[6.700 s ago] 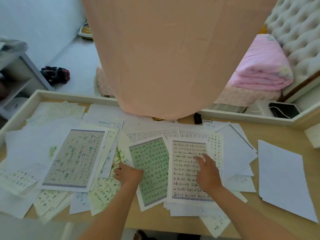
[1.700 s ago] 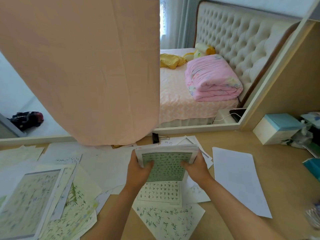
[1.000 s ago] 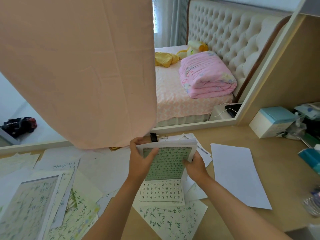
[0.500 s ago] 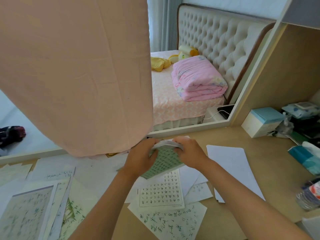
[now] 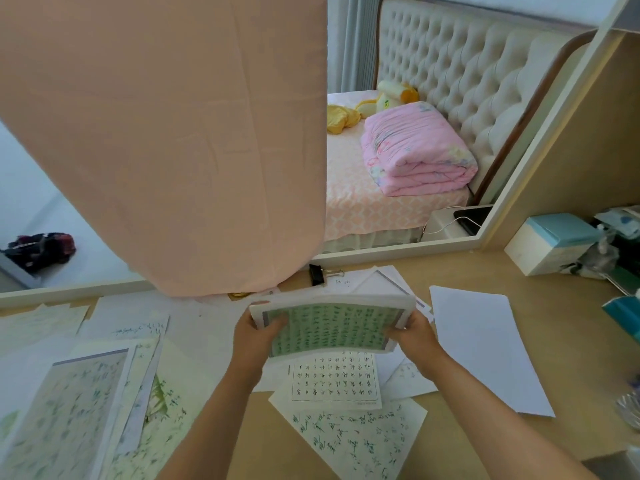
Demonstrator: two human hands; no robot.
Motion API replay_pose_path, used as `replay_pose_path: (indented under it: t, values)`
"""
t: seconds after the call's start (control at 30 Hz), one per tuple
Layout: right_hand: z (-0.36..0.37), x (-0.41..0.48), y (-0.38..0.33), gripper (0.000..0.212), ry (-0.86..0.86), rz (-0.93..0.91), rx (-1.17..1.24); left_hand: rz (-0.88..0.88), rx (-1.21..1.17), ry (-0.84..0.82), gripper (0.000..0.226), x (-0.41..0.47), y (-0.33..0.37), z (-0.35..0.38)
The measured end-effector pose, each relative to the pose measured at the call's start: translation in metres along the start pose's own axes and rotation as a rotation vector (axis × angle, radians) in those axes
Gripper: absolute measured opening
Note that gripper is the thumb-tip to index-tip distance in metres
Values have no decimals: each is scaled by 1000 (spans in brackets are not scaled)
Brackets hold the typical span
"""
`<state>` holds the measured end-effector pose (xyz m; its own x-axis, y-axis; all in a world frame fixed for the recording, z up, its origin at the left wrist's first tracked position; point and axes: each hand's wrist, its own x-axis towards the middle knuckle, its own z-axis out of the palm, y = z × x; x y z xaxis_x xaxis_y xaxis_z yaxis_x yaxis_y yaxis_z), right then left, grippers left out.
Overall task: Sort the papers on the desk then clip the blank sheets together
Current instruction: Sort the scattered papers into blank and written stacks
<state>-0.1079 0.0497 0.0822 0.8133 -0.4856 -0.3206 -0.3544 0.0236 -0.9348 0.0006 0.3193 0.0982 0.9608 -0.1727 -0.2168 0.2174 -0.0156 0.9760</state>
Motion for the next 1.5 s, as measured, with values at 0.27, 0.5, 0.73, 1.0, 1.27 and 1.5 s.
replay_pose_path:
  t: [0.27, 0.5, 0.73, 1.0, 1.27, 1.5]
  values:
    - [11, -5, 25, 30, 86, -43, -35, 71, 27, 223, 13, -9, -26, 15]
    - [23, -13, 30, 27, 56, -48, -181, 174, 354, 143, 9, -3, -21, 8]
    - [21, -19, 13, 24, -6, -161, -361, 674, 1306, -378, 31, 22, 10, 19]
    - [18, -40, -21, 41, 298, -394, -318, 658, 992, -382, 10, 18, 15, 29]
    - [18, -47, -29, 53, 103, -27, 127, 151, 58, -186, 40, -8, 10, 38]
    - [33, -58, -3, 36, 319, -216, -3, 199, 132, -224, 33, -9, -29, 49]
